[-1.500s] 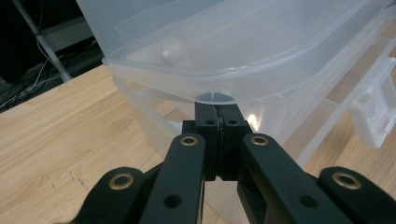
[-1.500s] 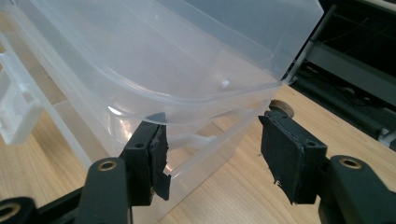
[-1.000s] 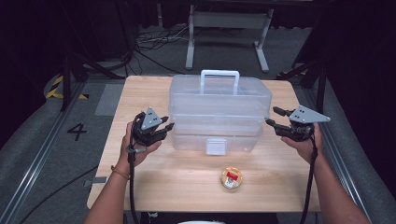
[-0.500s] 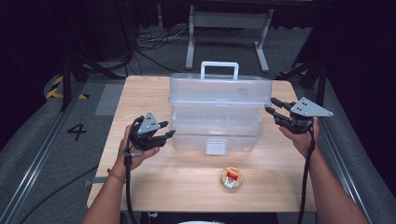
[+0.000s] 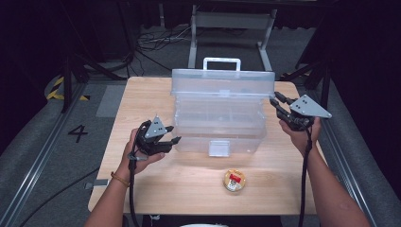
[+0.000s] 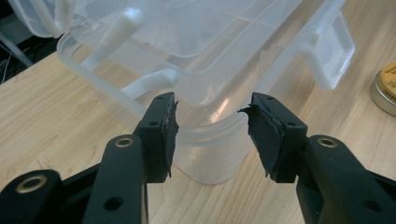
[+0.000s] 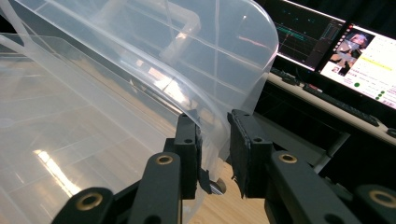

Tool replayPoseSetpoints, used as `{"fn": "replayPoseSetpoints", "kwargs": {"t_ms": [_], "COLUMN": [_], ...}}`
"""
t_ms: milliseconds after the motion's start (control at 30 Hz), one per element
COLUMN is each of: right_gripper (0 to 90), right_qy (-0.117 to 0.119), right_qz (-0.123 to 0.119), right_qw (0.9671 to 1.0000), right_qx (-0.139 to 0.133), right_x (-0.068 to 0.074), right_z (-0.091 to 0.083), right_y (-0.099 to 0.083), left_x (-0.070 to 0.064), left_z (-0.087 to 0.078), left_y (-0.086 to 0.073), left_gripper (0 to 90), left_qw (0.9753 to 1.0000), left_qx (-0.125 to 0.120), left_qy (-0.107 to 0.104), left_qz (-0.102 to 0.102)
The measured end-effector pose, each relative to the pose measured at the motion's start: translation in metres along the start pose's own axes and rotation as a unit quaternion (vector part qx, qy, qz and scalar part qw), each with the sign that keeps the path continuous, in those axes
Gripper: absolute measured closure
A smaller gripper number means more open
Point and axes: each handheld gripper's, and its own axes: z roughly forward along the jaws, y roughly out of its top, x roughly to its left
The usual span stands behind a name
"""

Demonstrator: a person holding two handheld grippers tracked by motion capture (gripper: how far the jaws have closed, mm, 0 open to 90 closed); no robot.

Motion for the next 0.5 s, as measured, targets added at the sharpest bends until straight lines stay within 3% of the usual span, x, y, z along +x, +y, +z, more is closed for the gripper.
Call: {"fn": "replayPoseSetpoints", "kwargs": {"t_ms": [133,333,500], "right_gripper": [74.6,75.2,75.6], "right_qy": [-0.01,-0.017,-0.023], "right_qz": [-0.004,0.002,0.008], "right_qw": [0.9999,0.9998,0.9996], "right_qx": [0.003,0.009,0.016], "right_x": [0.001,-0.001,-0.001], "right_z": [0.002,0.005,0.007], "right_y": [0.003,0.008,0.012], "left_x": [-0.003,-0.01,-0.018], "left_z": [0.0,0.004,0.018], "left_y": [0.002,0.005,0.016], "left_gripper": [52.6,54.1,55.0], "left_qw": [1.0,0.9996,0.9971], "left_qx": [0.004,0.008,0.036], "left_qy": [0.004,-0.016,-0.038], "left_qz": [0.007,0.024,0.055]}}
